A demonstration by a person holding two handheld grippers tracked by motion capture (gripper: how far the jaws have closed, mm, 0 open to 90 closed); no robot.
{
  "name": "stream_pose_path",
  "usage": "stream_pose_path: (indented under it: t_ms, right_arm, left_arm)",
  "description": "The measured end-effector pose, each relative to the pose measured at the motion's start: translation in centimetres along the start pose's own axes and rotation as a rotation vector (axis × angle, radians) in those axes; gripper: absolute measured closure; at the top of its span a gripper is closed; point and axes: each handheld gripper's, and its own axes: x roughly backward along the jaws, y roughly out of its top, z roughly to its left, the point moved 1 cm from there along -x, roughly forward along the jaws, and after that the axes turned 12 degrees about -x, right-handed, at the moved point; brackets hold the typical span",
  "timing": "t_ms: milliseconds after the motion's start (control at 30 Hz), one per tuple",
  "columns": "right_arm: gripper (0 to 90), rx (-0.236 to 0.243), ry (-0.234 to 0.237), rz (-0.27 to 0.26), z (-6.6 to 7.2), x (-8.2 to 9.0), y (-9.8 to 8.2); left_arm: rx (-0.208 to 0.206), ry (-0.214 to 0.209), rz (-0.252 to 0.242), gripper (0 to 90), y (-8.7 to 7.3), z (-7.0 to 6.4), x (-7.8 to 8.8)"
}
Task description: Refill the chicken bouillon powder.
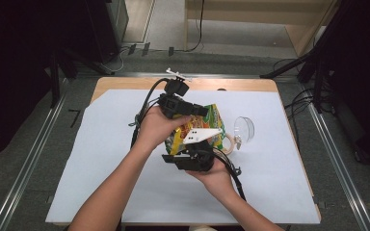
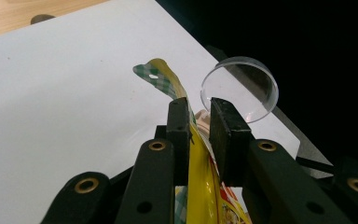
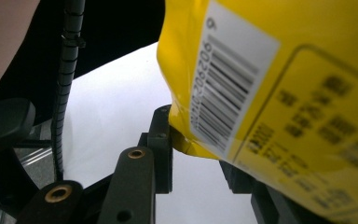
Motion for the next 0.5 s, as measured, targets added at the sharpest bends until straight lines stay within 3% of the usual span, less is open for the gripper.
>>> stream_pose_path:
  t_ms: [133, 500]
  right_arm:
    - [69.9, 0.006, -0.009, 0.0, -0.21, -0.05, -0.05]
    - [69.9, 0.023, -0.015, 0.002, -0.23, -0.06, -0.08]
  left_arm:
    - [-0.021, 0.013, -0.001, 78.7, -0.03, -0.3, -0.12]
    - [-0.027, 0.025, -0.016, 79.1, -0.16, -0.46, 0.04]
